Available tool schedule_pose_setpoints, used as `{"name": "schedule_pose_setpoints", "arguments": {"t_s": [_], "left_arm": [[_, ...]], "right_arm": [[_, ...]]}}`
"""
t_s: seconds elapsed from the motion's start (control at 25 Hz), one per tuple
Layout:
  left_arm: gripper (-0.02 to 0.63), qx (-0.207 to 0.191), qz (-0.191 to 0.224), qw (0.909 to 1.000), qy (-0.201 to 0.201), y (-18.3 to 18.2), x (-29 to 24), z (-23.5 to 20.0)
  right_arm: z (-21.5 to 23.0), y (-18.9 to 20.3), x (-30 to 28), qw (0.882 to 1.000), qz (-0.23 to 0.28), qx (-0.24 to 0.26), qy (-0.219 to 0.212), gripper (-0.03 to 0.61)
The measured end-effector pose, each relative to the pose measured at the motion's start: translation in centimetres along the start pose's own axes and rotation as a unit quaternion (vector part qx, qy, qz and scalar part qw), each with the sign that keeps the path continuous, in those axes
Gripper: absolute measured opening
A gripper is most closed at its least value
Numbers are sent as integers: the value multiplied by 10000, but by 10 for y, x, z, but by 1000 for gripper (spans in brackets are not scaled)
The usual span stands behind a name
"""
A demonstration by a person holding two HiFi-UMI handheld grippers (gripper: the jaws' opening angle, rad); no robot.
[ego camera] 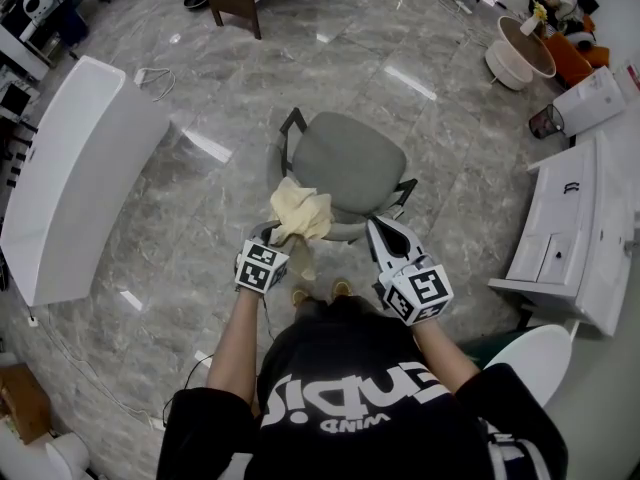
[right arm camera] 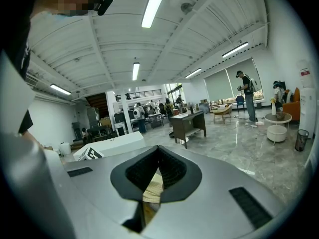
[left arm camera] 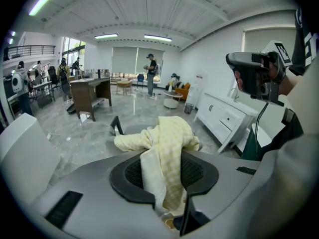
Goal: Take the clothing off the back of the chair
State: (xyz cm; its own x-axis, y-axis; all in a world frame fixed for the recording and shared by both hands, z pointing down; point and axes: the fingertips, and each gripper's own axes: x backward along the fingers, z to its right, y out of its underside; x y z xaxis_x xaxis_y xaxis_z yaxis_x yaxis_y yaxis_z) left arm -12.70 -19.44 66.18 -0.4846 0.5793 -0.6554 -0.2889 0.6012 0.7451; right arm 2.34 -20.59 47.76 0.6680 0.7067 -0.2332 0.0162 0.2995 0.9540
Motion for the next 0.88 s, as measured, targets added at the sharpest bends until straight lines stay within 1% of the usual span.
{"name": "schedule_pose_setpoints", "arguments": {"t_s": [0.12, 0.28, 0.52, 0.68, 0.88], "left_arm": [[132, -50, 220, 9997, -117, -14, 14, 4], [132, -21, 554, 9980, -299, -37, 37, 6], [132, 106, 1116, 9917, -628, -82, 80, 6], [132, 166, 1557, 9839, -861, -118, 111, 6], [133, 90, 2235, 9675, -1183, -161, 152, 4]], "right_arm": [[1, -1, 1, 10000, 24, 9, 8, 12], [3, -2, 3, 10000, 41, 24, 19, 12], [4, 0, 7, 10000, 50, 29, 26, 12], [-1, -2, 8, 10000, 85, 37, -21, 12], [-6, -4, 6, 9998, 147, 49, -120, 12]]}}
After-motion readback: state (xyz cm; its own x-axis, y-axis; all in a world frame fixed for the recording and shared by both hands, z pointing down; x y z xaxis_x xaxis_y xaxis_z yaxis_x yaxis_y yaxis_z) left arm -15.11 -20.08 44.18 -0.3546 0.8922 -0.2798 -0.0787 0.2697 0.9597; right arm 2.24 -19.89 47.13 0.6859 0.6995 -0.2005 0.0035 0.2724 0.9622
